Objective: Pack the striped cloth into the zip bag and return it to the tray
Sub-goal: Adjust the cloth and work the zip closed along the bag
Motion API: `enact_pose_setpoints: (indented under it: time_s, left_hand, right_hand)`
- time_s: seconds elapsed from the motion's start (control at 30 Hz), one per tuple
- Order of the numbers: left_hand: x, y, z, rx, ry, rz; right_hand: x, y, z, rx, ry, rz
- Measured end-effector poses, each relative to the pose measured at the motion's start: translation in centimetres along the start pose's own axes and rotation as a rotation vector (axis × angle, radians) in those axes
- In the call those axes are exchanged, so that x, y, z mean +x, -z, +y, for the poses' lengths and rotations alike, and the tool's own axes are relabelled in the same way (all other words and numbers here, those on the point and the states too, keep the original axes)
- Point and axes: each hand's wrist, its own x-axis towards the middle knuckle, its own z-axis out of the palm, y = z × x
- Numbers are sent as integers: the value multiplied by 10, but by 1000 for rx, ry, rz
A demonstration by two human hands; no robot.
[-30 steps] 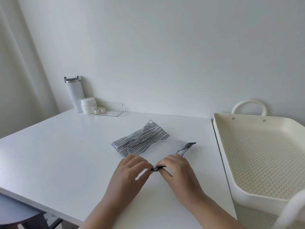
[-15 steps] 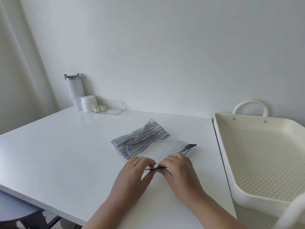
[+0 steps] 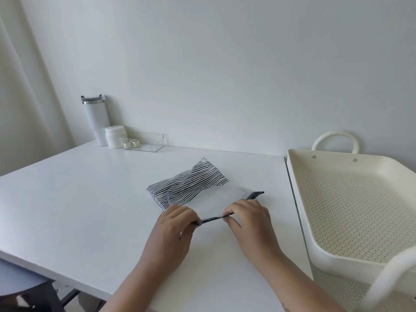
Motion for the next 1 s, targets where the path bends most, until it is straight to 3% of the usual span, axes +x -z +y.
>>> enact_pose_setpoints:
  time_s: [0.17, 0.53, 0.8, 1.0]
  left_hand:
    - [-3, -2, -3, -75, 101, 15]
    - [-2, -1, -5, -86, 45, 27]
    - [-3, -3, -9, -191, 179, 26]
    - [-4, -4, -5, -153, 175, -16]
  right_hand:
    - [-1, 1, -2, -14, 27, -15]
    - [-3, 1, -8, -18, 68, -29]
    - [-2, 1, -5, -17, 65, -32]
    - [-3, 2, -10, -27, 105, -59]
